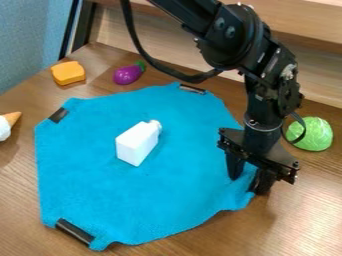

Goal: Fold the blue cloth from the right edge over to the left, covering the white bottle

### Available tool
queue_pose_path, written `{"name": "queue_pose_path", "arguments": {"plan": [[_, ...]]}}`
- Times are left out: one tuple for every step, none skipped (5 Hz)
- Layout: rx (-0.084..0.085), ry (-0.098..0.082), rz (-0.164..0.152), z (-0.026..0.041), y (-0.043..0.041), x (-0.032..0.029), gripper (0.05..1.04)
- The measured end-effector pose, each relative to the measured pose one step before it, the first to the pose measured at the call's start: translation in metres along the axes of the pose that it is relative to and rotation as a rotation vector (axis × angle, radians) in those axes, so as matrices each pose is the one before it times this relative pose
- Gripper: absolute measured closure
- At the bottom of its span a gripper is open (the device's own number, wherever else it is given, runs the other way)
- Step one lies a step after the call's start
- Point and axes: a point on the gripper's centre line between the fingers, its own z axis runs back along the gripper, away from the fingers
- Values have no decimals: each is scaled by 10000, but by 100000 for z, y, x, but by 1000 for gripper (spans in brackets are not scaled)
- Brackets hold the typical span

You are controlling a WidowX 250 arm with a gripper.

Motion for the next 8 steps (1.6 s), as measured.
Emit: {"name": "queue_pose_path", "arguments": {"plan": [[-191,-117,-372,152,-489,749,735],[-545,66,-726,204,-1136,1004,926],[-515,321,-954,734,-1779,32,1005],[-413,-217,-407,2672,165,104,1018],[-315,-338,501,3277,2302,-719,1020],[-259,-134,613,1912,2527,-1041,1020],[-65,-72,850,1550,3911,-966,1020],[-142,267,353,745,2421,-1025,1020]]}}
